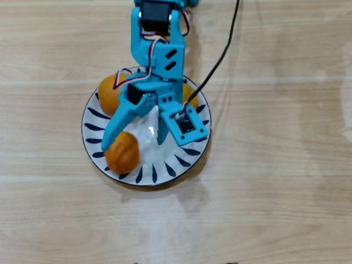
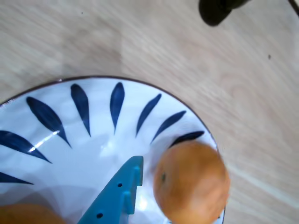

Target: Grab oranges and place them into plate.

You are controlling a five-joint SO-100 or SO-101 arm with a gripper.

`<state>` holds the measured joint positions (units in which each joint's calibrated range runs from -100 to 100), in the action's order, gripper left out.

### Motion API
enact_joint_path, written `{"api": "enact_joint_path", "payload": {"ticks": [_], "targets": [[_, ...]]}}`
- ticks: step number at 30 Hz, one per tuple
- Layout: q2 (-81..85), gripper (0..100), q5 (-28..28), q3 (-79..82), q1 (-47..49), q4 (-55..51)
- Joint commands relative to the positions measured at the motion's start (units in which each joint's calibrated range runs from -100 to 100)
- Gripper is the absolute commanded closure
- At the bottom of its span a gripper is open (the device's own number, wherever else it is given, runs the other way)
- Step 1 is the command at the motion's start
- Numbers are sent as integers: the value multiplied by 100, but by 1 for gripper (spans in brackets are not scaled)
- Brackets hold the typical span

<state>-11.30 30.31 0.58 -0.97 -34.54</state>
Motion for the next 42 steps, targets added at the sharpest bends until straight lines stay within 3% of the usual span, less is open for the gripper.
{"api": "enact_joint_path", "payload": {"ticks": [1,4,9,13,26,34,42], "targets": [[166,53,6,-62,202,-57],[792,65,-98,-44,387,-813],[2085,98,-1206,327,742,-1544],[3759,98,-1917,2129,1089,-1690],[8078,98,-1996,7471,1105,-1664],[10107,98,-2001,9119,1154,-1982],[11071,98,-1980,9508,1250,-2893]]}}
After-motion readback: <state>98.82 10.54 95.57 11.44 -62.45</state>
